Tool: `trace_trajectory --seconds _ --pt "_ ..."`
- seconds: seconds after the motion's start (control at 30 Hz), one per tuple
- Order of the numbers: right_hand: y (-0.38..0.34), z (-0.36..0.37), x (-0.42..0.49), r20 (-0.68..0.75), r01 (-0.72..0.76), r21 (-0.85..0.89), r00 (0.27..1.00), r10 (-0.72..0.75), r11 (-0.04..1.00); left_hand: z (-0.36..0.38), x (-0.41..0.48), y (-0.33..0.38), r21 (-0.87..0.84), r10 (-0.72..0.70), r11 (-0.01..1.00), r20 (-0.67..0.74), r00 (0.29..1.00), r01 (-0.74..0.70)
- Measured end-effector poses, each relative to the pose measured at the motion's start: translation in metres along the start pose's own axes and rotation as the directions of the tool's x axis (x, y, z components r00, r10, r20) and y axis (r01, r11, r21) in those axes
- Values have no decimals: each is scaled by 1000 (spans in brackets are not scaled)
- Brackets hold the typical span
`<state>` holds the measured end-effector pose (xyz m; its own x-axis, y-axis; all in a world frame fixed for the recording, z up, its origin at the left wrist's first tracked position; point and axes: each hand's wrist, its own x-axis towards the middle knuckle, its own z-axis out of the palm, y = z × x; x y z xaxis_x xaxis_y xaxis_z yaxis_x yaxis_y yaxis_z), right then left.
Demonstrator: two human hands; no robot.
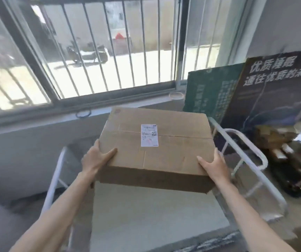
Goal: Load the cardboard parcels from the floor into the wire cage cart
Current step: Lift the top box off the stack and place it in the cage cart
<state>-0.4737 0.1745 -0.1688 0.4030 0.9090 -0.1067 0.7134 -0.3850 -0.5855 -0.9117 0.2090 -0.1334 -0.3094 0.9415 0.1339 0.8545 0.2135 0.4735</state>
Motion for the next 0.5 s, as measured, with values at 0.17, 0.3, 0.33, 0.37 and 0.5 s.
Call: trace_trajectory --seconds 0.17,0.3,0.33,0.37,0.5 --pt "-17 66 7 88 72 -68 994 -66 995 17 -19 -77 -1 -128 992 45 991 128" --pt "-4 92 23 156 83 -93 985 -68 992 47 -29 -99 15 -215 977 128 968 215" --pt "2 97 28 169 84 -90 983 -68 992 56 -30 -99 17 -239 971 134 962 239" --pt "10 101 34 180 84 -86 981 -67 993 66 -31 -97 14 -259 966 136 956 259" --pt "56 109 74 206 67 -87 977 -48 994 121 -31 -72 32 -303 953 181 936 302"
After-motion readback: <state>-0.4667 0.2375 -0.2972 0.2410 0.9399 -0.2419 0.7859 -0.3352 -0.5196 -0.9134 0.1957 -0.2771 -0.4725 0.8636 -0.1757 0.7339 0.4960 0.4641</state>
